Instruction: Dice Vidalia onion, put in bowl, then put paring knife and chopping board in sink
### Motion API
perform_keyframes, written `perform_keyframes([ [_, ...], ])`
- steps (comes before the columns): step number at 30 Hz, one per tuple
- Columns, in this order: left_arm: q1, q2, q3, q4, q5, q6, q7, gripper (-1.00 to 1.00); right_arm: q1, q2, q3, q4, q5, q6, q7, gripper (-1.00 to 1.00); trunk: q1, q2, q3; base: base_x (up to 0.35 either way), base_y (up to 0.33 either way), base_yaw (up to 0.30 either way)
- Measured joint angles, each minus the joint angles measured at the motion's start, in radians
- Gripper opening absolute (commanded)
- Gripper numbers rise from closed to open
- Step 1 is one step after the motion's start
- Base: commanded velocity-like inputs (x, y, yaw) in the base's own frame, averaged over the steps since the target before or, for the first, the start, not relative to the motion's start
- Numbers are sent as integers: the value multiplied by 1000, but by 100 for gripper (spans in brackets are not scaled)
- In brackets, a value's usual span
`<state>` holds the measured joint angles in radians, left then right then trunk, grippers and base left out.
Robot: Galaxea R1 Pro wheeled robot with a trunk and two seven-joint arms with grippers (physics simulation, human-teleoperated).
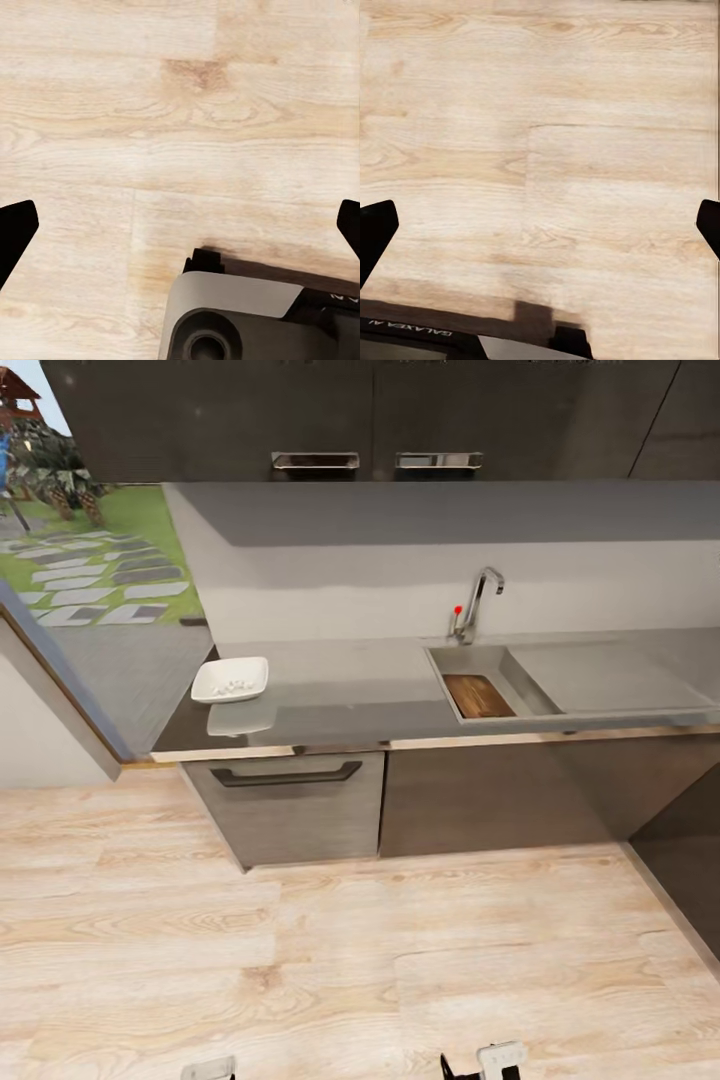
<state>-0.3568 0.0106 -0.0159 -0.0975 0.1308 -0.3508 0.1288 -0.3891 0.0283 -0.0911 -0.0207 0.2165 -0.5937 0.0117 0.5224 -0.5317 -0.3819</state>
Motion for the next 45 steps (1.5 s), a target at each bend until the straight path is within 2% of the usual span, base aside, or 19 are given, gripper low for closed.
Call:
perform_keyframes([
  [8,0,0,0,0,1,0,0,100,0,-2,-2,-1,-1,0,-6,100,0,0,12,0,0,0],
  [13,0,0,0,9,2,0,0,100,0,-15,-4,-2,-4,-1,-7,100,0,0,20,0,0,0],
  [15,0,1,0,21,2,0,0,100,0,-26,-5,-2,-17,-1,-10,100,0,0,24,0,0,0],
  [20,1,-4,-1,117,3,4,1,100,0,-74,-8,1,-119,6,-45,100,0,0,31,0,0,0],
  [22,1,-3,-1,149,4,10,2,100,12,-80,-6,2,-130,25,-60,100,0,0,35,0,0,0],
  [25,1,8,-1,168,5,21,4,100,60,-83,-5,3,-136,63,-73,100,0,0,39,0,0,0],
  [26,1,18,-1,171,5,32,4,100,79,-83,-5,3,-137,73,-74,100,0,0,41,0,0,0],
  [27,3,45,-1,175,6,97,1,100,126,-84,-6,3,-138,90,-76,100,0,0,42,0,0,0],
  [28,7,57,-2,176,5,141,-4,100,146,-85,-6,3,-138,94,-76,100,0,0,44,0,0,0],
  [30,29,68,-2,178,4,239,-24,100,180,-92,-7,3,-139,102,-77,100,0,0,47,0,0,0],
  [32,60,71,-3,179,3,278,-43,100,196,-97,-6,3,-140,158,-77,100,0,0,50,0,0,0],
  [34,79,74,-3,179,3,290,-52,100,202,-97,-6,3,-140,257,-77,100,0,0,54,0,0,0],
  [36,84,76,-3,179,3,293,-55,100,203,-97,-6,2,-148,296,-78,100,0,0,57,0,0,0],
  [41,88,77,-2,176,3,295,-58,100,204,-98,-9,0,-233,321,-73,100,0,0,65,0,0,0],
  [45,89,74,-3,175,3,294,-59,100,204,-99,-10,0,-256,323,-72,100,0,0,71,40,0,37],
])
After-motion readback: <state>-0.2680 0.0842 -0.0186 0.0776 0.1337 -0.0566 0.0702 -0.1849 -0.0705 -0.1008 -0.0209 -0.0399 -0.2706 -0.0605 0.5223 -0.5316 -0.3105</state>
